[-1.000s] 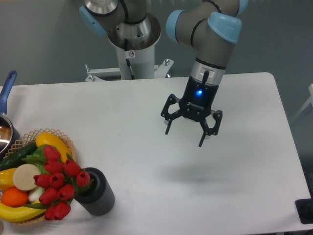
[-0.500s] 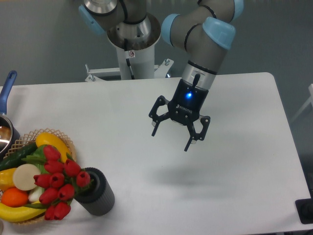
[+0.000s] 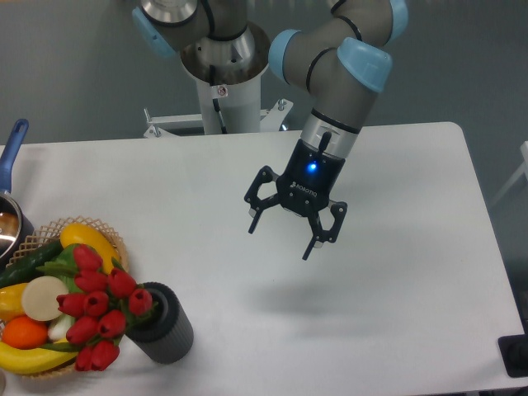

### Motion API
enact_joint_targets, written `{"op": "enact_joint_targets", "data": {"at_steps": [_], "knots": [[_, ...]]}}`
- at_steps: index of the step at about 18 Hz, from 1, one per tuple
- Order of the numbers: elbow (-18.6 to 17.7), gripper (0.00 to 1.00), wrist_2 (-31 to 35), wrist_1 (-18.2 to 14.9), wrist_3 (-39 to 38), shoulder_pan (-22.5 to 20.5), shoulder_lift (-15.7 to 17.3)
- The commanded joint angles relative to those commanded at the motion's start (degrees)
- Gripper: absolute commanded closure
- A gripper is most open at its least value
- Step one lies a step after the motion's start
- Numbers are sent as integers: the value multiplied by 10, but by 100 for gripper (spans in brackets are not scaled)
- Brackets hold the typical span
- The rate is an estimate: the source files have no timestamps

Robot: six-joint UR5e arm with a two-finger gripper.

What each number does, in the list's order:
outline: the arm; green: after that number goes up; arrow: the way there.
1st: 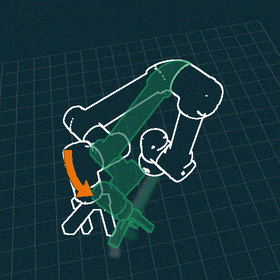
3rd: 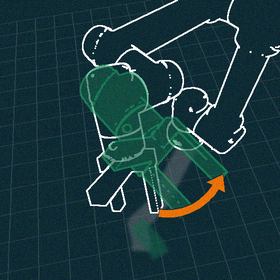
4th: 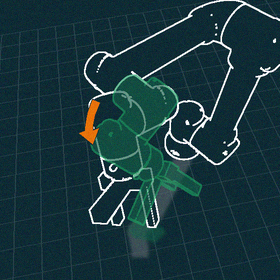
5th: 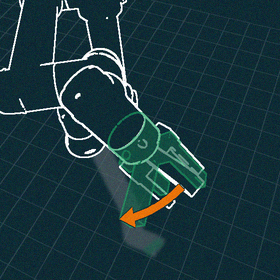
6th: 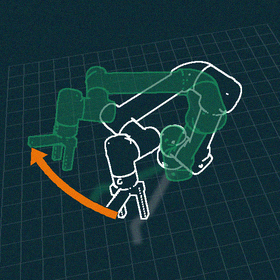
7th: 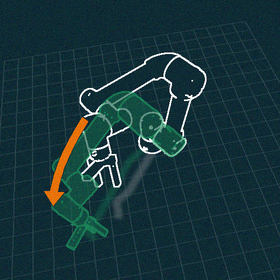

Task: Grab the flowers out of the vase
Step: 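Move the open gripper toward the red tulips in the grey vase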

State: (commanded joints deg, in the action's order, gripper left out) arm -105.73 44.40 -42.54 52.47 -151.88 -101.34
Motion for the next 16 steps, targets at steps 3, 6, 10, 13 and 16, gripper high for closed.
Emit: {"op": "enact_joint_targets", "data": {"at_steps": [3, 6, 10, 13, 16], "knots": [[0, 0, -19, 0, 0, 0, 0], [0, 0, -19, 0, 0, 8, 0], [0, 0, -21, 1, 1, 14, 0], [0, 0, -61, 1, 4, 18, -3], [2, 0, -84, 2, 4, 29, -9]]}}
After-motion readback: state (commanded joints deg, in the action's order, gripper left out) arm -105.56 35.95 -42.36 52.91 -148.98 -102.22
